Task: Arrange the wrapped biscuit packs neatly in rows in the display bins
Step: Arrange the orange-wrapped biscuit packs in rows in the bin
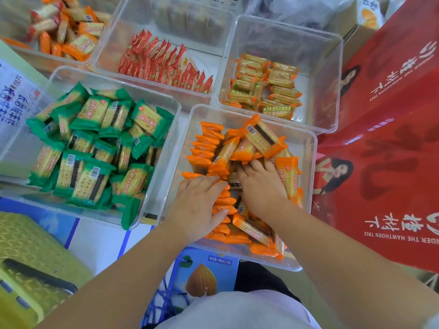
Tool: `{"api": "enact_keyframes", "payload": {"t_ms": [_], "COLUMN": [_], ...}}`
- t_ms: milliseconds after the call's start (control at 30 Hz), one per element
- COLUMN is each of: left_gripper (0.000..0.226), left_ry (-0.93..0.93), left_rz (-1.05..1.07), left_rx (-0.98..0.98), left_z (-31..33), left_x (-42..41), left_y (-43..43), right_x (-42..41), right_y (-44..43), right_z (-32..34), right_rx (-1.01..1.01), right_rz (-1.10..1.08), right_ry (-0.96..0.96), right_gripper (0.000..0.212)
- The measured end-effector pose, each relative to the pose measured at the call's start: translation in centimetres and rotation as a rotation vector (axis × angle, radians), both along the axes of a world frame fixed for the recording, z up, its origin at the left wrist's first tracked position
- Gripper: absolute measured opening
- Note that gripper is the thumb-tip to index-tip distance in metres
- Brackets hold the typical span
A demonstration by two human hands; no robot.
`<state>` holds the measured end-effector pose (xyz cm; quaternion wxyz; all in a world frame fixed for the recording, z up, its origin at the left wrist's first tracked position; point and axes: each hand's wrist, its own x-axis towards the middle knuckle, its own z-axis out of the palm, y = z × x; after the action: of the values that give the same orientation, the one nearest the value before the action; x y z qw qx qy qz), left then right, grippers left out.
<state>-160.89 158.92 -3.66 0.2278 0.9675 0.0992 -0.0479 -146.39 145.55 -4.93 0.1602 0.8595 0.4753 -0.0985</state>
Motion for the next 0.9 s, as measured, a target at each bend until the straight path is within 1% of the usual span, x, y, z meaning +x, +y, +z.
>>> {"api": "enact_keyframes", "payload": {"t_ms": [100, 200, 233, 400, 667, 733, 833, 900], "left_gripper": [0.074, 0.096, 0.097, 0.083, 0.082, 0.083, 0.088, 0.088], "left_ry": [0.012, 0.054, 0.059, 0.033, 0.014, 0.009, 0.019, 0.027], "left_rz": [0.002, 0.038, 0.038, 0.019, 0.025, 0.032, 0.063, 0.087], "left_rx": [0.008, 0.03, 0.043, 0.034, 0.017, 0.01, 0.001, -0.013], "left_z": [-0.2, -0.5, -0.6, -1.1, -1.2, -1.2, -1.2, -1.3], "left_x": [0.1, 0.2, 0.2, 0.1, 0.0, 0.0, 0.1, 0.2], "left_y": [-0.1, -0.1, -0.1, 0.2, 0.2, 0.2, 0.1, 0.1], "right_x": [-0.2, 0.1, 0.2, 0.7, 0.5, 0.4, 0.4, 0.3], "right_y": [0.4, 0.6, 0.7, 1.1, 1.5, 1.6, 1.5, 1.4], "right_z": [-0.2, -0.1, -0.1, 0.2, 0.4, 0.6, 1.0, 1.3], "right_rx": [-0.037, -0.07, -0.071, -0.072, -0.051, -0.036, -0.018, 0.01], "right_rz": [-0.02, -0.025, -0.032, -0.037, -0.08, -0.093, -0.106, -0.103], "right_ry": [-0.033, -0.048, -0.048, -0.05, -0.04, -0.034, -0.02, -0.012], "right_gripper": [0.053, 0.048, 0.047, 0.039, 0.032, 0.038, 0.052, 0.053]}}
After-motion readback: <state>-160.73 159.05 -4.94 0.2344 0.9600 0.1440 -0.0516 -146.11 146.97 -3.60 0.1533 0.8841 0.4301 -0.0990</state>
